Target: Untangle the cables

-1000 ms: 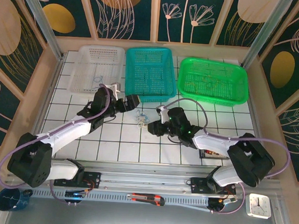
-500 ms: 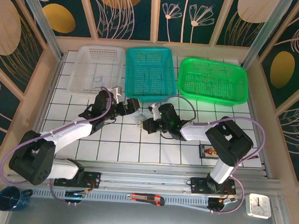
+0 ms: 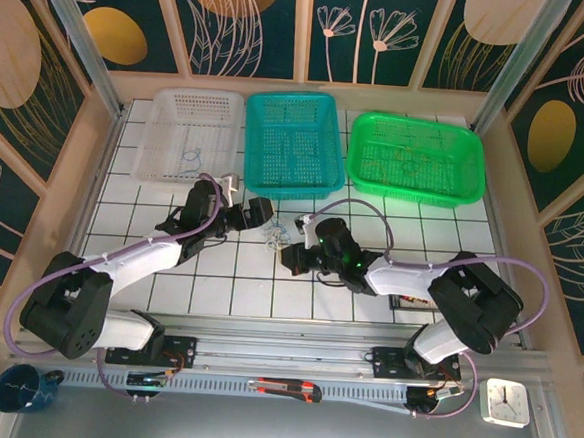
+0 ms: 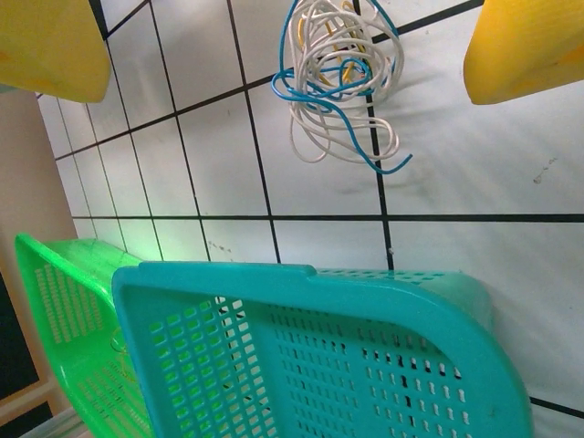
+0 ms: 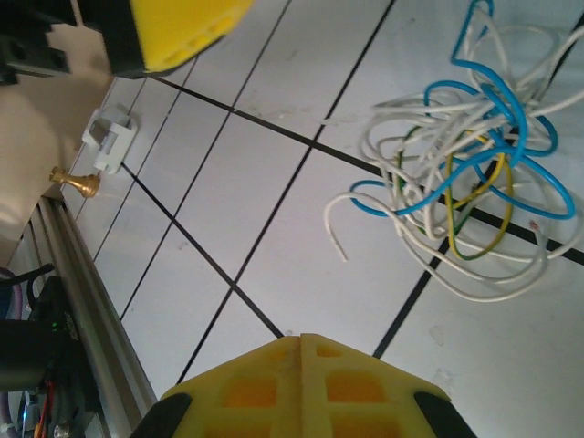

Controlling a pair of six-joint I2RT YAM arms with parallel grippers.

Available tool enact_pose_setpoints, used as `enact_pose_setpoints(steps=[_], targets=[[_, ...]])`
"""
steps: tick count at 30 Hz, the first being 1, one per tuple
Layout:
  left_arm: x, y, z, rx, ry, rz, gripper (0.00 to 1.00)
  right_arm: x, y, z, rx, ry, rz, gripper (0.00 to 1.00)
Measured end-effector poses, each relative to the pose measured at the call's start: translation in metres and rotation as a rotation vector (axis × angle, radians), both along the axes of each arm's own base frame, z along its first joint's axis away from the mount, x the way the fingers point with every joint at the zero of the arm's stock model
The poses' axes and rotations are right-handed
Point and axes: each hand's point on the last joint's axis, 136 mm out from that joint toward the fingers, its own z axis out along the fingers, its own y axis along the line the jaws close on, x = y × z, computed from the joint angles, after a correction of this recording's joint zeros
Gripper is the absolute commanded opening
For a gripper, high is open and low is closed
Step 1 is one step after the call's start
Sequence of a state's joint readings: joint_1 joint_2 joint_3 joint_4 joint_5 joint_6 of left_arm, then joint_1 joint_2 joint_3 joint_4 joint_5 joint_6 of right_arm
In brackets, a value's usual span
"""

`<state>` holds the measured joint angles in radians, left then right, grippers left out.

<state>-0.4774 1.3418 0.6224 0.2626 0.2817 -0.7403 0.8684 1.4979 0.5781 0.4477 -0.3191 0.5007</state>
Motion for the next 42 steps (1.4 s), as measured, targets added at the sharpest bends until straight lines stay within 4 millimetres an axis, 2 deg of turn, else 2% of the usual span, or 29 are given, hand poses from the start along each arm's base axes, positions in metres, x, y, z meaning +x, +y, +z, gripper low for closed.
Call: enact_pose_setpoints(steps=[13,19,22,24,25,28,29,31,34,39,40,42], targets=[[-0.007,0.002,-0.014,0.004,0.015,-0.006,0.99,0.013,0.000,0.021,-0.016,-0.085,-0.027,0.00],[-0.013,0.005,-0.025,0.005,0.020,-0.006,0.99,0.033,0.008,0.040,-0.012,-0.143,-0.029,0.00],[-0.014,0.005,-0.026,0.002,0.019,-0.009,0.99,0.046,0.010,0.036,-0.026,-0.151,-0.037,0.00],[-0.014,0.004,-0.024,-0.004,0.012,-0.012,0.99,0.052,0.008,0.025,-0.049,-0.136,-0.044,0.00],[-0.014,0.004,-0.024,-0.006,0.010,-0.015,0.99,0.055,0.008,0.019,-0.061,-0.126,-0.046,0.01],[-0.014,0.003,-0.023,-0.009,0.009,-0.018,0.99,0.062,0.006,-0.004,-0.103,-0.087,-0.054,0.28],[-0.014,0.003,-0.023,-0.010,0.008,-0.019,0.99,0.064,0.006,-0.010,-0.117,-0.079,-0.050,0.33],[-0.014,0.003,-0.023,-0.010,0.009,-0.020,0.99,0.067,0.010,-0.019,-0.132,-0.063,-0.044,0.36],[-0.014,0.003,-0.023,-0.011,0.009,-0.021,0.99,0.070,0.015,-0.026,-0.138,-0.050,-0.035,0.33],[-0.014,0.002,-0.023,-0.011,0.008,-0.021,0.99,0.069,0.017,-0.031,-0.136,-0.031,-0.025,0.03],[-0.014,0.002,-0.023,-0.011,0.008,-0.022,0.99,0.068,0.018,-0.031,-0.131,-0.028,-0.023,0.00],[-0.014,0.002,-0.023,-0.011,0.008,-0.022,0.99,0.066,0.017,-0.032,-0.128,-0.026,-0.020,0.00]])
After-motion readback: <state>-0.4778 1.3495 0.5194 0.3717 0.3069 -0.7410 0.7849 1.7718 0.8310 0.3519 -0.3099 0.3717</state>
